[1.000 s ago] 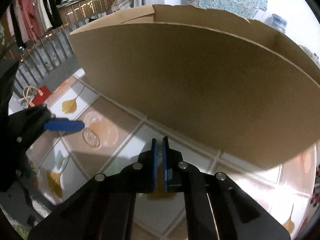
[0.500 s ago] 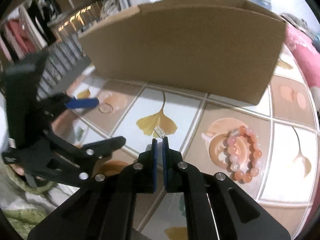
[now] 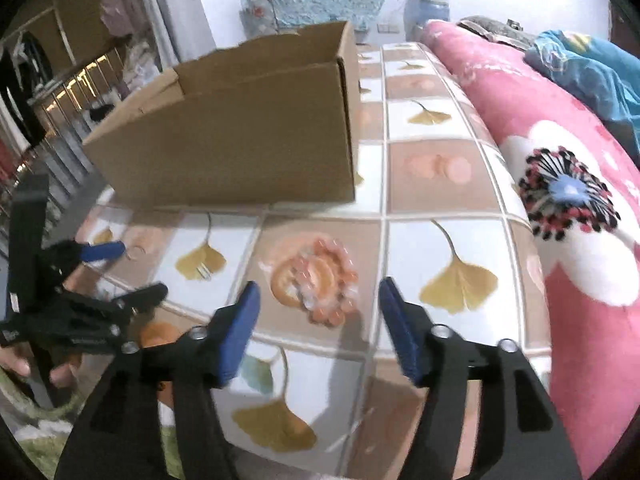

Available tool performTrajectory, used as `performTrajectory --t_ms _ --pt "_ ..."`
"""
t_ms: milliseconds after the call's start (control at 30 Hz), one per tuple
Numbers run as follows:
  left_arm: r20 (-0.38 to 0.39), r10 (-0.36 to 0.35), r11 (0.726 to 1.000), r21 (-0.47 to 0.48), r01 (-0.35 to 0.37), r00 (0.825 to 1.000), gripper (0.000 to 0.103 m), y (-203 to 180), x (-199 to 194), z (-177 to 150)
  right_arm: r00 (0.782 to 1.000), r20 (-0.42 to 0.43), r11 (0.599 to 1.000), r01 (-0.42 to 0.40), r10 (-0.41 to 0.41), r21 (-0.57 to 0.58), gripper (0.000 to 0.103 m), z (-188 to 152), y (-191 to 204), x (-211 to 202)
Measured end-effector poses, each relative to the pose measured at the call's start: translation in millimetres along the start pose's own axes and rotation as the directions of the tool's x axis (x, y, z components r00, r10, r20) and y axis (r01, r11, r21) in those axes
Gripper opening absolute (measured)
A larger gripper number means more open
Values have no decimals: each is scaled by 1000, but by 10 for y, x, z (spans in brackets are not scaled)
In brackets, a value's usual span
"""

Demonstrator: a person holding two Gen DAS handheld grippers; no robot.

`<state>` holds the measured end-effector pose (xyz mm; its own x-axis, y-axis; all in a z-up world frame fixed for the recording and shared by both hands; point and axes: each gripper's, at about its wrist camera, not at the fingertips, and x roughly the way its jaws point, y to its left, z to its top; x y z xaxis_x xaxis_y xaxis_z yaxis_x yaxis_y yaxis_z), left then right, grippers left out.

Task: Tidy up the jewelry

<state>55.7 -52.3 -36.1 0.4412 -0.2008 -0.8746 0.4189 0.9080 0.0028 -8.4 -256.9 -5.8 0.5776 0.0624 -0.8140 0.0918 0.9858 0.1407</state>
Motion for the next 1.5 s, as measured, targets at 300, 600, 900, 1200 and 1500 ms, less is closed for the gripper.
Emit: performTrajectory --t_ms 300,600,900,1200,1500 --pt "-1 12 1000 -18 -12 1000 96 -67 46 51 988 -92 990 115 -123 -87 86 -167 51 132" --pt "-2 12 1000 -19 -12 1000 96 -62 56 57 974 -152 981 149 -167 -125 96 -132 85 260" --pt "-3 12 1000 -19 -12 1000 96 -62 56 59 971 -202 987 105 -128 -120 97 -78 10 327" --pt "20 10 1000 -15 -10 1000 96 -73 60 30 972 -193 988 115 -133 -101 97 -78 17 330" --pt "60 -48 997 64 44 997 96 -100 -25 80 978 -150 988 129 -141 -88 97 -120 32 303"
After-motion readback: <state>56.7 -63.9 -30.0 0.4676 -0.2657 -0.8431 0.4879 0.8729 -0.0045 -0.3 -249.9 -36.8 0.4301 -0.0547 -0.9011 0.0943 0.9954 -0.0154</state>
